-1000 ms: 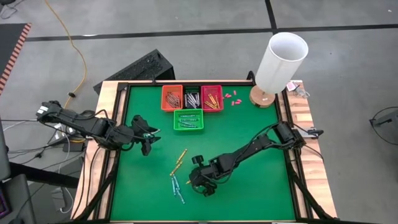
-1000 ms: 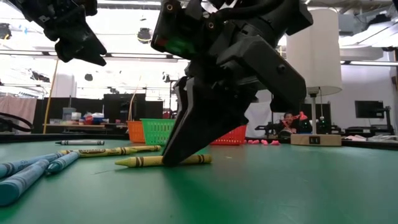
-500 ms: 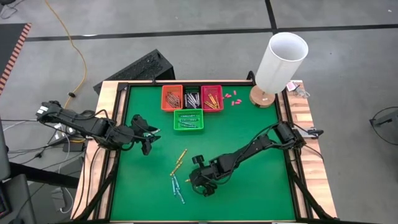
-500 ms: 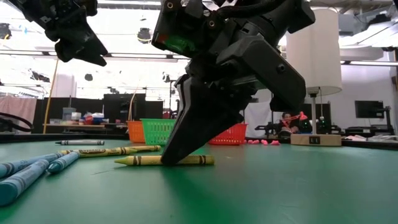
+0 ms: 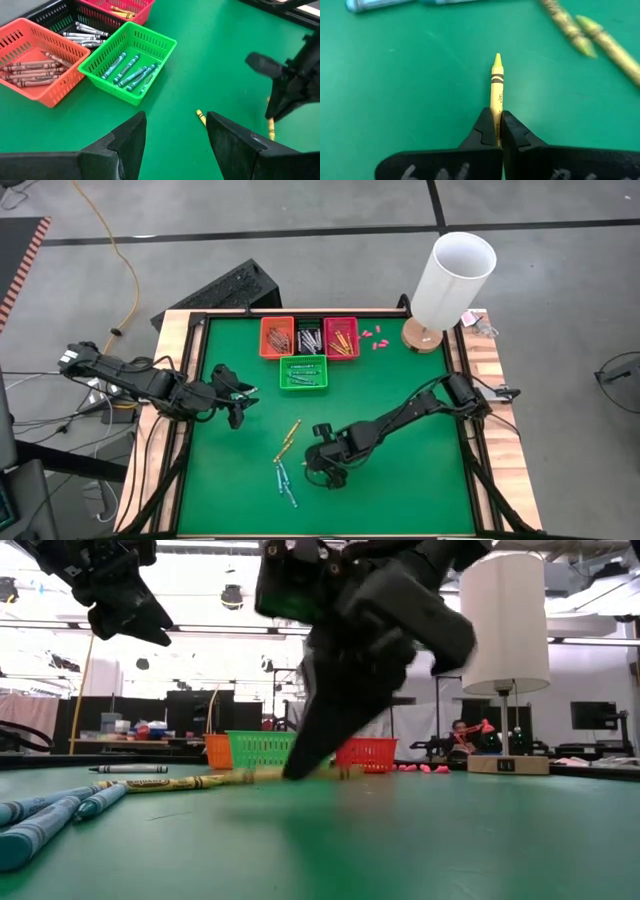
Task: Sort crayons
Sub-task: Put a yellow crayon in the red basket
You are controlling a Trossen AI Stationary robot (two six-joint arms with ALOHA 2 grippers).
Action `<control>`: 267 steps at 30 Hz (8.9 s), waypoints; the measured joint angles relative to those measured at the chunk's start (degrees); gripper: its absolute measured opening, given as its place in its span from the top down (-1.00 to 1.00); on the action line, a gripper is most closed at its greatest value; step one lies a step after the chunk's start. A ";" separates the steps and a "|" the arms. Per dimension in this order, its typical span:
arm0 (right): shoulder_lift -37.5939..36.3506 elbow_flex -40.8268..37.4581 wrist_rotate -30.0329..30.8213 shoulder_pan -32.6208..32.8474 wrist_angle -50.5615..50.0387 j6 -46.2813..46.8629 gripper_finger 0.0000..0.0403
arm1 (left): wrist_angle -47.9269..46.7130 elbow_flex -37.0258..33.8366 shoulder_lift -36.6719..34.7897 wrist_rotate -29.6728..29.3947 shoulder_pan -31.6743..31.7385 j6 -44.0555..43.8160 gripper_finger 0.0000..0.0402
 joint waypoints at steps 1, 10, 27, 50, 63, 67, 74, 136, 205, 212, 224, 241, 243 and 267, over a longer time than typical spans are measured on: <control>-0.79 0.00 -0.01 -0.37 -0.57 0.55 0.98 | 0.05 0.00 -0.02 -0.02 0.00 0.00 0.02; -8.91 0.12 3.04 -2.91 -8.90 4.67 0.99 | 0.04 0.00 -0.02 -0.11 0.02 0.02 0.02; -19.49 -2.27 16.87 -8.78 -30.31 23.01 0.99 | 0.02 0.00 -0.02 -0.24 0.02 0.00 0.02; -18.75 -2.21 12.74 -36.04 -22.82 18.56 0.99 | -0.04 0.00 -0.02 -0.21 0.02 0.23 0.02; -13.36 -2.19 6.75 -40.64 -17.66 20.05 0.99 | -0.14 0.00 0.00 -0.32 0.02 0.66 0.02; -10.46 -2.19 6.71 -41.18 -17.08 20.26 0.98 | -0.41 0.00 -0.02 -0.35 0.02 0.77 0.02; -9.04 -2.16 6.99 -41.99 -17.18 21.75 0.79 | -0.50 0.00 -0.02 -0.47 0.02 1.51 0.02; 5.24 -1.00 -21.36 -18.21 19.94 -29.87 0.57 | -0.48 0.00 0.00 -1.85 0.02 1.49 0.02; -17.98 -6.63 35.20 -34.19 -11.09 26.26 0.98 | -0.42 0.00 -0.02 -3.12 0.00 0.18 0.02; -17.89 -11.66 29.73 -37.59 -2.70 26.10 0.98 | -0.48 0.00 -0.02 -3.06 0.00 0.92 0.02; -15.08 -15.02 23.62 -40.48 8.08 26.06 0.98 | -0.50 0.00 -0.01 -3.01 0.00 0.92 0.02; -13.70 -15.08 23.54 -41.16 8.27 24.77 0.93 | -1.66 0.00 -0.01 -2.95 -0.02 0.92 0.02; -13.70 -15.08 23.58 -41.16 8.36 24.77 0.87 | -1.70 0.00 -0.02 -2.95 -0.02 0.92 0.02; -19.34 -15.06 23.10 -39.91 8.90 18.69 0.49 | -1.81 0.00 -0.02 -2.97 -0.02 0.90 0.02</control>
